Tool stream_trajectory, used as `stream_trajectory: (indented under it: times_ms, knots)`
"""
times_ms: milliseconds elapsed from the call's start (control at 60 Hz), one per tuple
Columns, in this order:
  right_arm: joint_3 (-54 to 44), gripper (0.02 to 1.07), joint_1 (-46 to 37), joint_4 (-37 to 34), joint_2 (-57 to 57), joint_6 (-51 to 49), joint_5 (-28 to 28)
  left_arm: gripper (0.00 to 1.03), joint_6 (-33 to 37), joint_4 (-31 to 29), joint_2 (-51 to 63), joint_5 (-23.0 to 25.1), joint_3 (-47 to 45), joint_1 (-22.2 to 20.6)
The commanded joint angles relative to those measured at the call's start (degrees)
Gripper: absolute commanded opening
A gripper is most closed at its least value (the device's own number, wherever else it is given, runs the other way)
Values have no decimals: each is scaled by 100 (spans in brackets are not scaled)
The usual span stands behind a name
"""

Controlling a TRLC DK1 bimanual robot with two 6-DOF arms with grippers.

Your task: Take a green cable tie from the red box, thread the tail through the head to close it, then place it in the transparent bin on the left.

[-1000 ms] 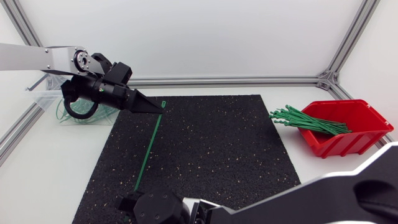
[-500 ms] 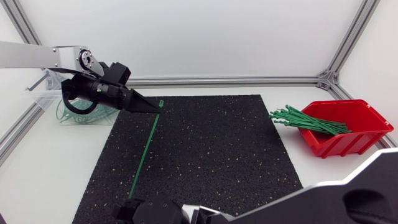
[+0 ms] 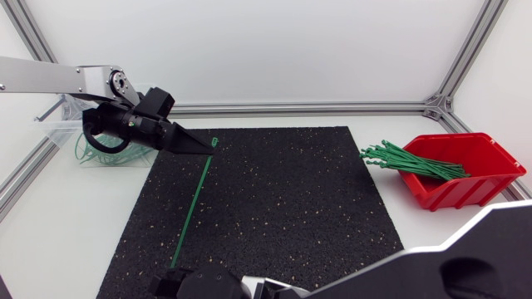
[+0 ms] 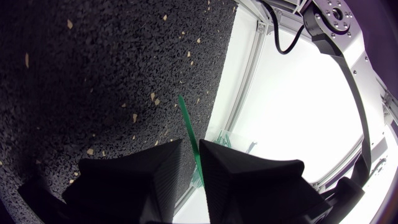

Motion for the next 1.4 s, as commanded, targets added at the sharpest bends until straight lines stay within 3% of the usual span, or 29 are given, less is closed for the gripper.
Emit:
stream_trajectory:
  times_ms: [0,133,200,567,717,800,867,1083,1150,1383]
  knots:
    - [147,28,43,125,213,-123,-11,3,245,-159,119,57,110,49]
    - [200,22,43,125,231,-131,15,3,359,-256,119,57,127,76]
    - [226,7,26,125,213,-114,-29,3,403,-273,119,57,127,84]
    - [340,8,-168,-16,-261,510,68,3,368,-449,128,163,417,172]
    - [657,7,-370,-1220,-455,1530,507,3,333,-520,128,172,523,163]
    - [727,8,-493,-1536,-490,2022,613,3,324,-537,110,172,532,146]
    - [964,7,-581,-2450,-613,2936,621,3,324,-546,84,172,523,137]
    - [1395,7,-792,-4226,-1114,4852,59,3,289,-581,13,172,488,58]
    - [1325,7,-801,-4314,-1246,5133,-11,3,254,-581,-66,180,461,5]
    - [1518,7,-950,-5729,-2133,6531,-934,3,61,-581,-338,242,461,-294]
